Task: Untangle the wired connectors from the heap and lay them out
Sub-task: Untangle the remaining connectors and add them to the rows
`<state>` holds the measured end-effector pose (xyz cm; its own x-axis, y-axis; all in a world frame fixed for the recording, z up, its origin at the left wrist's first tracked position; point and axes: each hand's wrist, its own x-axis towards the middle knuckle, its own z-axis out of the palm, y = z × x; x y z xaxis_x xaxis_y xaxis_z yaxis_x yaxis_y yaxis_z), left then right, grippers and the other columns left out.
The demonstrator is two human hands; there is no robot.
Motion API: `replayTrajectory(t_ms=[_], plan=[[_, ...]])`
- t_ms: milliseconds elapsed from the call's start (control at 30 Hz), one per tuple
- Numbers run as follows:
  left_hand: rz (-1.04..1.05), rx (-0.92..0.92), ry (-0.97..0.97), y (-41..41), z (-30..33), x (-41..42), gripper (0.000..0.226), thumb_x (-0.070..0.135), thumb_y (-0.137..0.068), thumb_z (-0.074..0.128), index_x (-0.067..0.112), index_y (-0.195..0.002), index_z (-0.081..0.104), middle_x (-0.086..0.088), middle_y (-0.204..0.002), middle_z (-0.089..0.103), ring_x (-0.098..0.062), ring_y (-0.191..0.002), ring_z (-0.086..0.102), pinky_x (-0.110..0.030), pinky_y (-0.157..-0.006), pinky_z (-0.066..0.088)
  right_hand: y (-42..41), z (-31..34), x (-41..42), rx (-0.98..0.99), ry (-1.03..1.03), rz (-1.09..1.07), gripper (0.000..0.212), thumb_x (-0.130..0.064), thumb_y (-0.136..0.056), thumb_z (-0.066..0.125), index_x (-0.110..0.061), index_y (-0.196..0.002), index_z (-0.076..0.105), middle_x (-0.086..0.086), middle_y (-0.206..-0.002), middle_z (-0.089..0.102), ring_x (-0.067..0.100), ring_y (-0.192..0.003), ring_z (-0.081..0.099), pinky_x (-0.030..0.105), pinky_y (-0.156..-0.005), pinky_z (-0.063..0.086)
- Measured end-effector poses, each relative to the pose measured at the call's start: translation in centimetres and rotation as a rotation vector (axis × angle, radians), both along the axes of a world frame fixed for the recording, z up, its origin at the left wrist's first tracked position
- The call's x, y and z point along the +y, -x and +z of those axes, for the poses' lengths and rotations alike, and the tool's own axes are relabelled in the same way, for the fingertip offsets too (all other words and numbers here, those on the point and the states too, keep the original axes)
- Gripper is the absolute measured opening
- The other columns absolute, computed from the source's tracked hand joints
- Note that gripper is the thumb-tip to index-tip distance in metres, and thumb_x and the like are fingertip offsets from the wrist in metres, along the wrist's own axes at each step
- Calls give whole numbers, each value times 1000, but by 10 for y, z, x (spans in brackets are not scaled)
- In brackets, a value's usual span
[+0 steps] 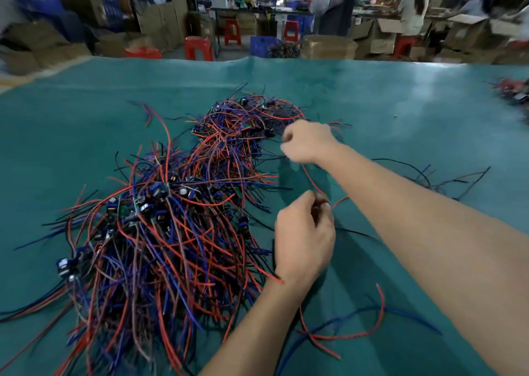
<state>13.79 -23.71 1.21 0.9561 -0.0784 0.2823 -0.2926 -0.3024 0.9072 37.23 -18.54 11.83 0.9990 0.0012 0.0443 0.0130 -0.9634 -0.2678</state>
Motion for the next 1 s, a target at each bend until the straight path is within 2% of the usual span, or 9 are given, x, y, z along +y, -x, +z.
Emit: replayTrajectory(t_ms=[33, 67, 133, 167, 300, 500, 667, 867, 1000], plan=[[4, -5, -5, 0, -1, 0, 12, 13, -91, 57, 16, -86, 68, 4, -76, 70, -11, -71, 61, -25, -70, 45, 63, -34, -104, -104, 119, 15, 34, -32, -97, 50, -18, -125, 65, 16, -132, 64, 36, -130, 51, 41, -106, 37], [10, -10, -16, 0, -1, 0, 12, 13, -91, 57, 17, -86, 67, 4, -76, 70, -12, -71, 61, -27, -70, 46, 110, -42, -164, -2, 196, -144, 33, -32, -98, 50, -18, -124, 66, 16, -130, 65, 37, -129, 52, 41, -105, 38], [16, -15, -24, -1, -1, 1, 12, 13, -90, 56, 18, -86, 67, 4, -76, 70, -12, -71, 60, -28, -70, 46, 118, -66, -164, 37, 82, -225, 28, -29, -97, 56, -19, -118, 72, 13, -123, 70, 36, -123, 58, 38, -102, 45], [12, -17, -18, -1, -1, 1, 13, 13, -90, 56, 18, -87, 67, 5, -75, 69, -12, -70, 60, -29, -69, 46, 116, -69, -164, -13, -82, -182, 22, -26, -95, 60, -20, -110, 75, 12, -117, 73, 35, -117, 62, 37, -98, 49], [21, -15, -8, -1, -1, 0, 13, 13, -89, 55, 18, -89, 67, 4, -77, 69, -15, -73, 61, -32, -71, 49, 114, -62, -173, -244, -258, -232, 13, -12, -83, 73, -23, -84, 79, 2, -92, 77, 23, -96, 69, 28, -83, 51], [44, 37, 66, -1, -2, -1, 12, 23, -95, 54, 20, -101, 63, -2, -81, 71, -27, -79, 65, -39, -74, 54, 168, -29, -199, -329, -1057, -320, 18, 3, -87, 69, -12, -79, 65, 10, -71, 66, 13, -53, 63, 24, -51, 51], [32, 3, 120, 1, -2, -1, 26, 38, -101, 41, 19, -96, 58, -1, -75, 69, -26, -71, 66, -45, -72, 54, 223, -36, -188, -175, -1521, -292, 11, -3, -97, 59, -13, -93, 57, 14, -77, 76, 17, -55, 68, 22, -49, 53], [39, -27, 116, 3, -2, 1, 35, 44, -103, 39, 18, -89, 58, 5, -69, 63, -18, -68, 60, -42, -70, 52, 244, -67, -170, -27, -1576, -216, 17, -1, -86, 73, -5, -101, 68, 12, -87, 76, 19, -70, 72, 28, -62, 60], [22, -14, 132, 4, 1, 2, 31, 37, -105, 43, 17, -91, 62, 4, -73, 64, -15, -69, 59, -39, -71, 50, 244, -77, -169, -236, -1179, -213, 26, -2, -71, 87, -18, -87, 74, 4, -86, 77, 26, -72, 72, 42, -70, 62]])
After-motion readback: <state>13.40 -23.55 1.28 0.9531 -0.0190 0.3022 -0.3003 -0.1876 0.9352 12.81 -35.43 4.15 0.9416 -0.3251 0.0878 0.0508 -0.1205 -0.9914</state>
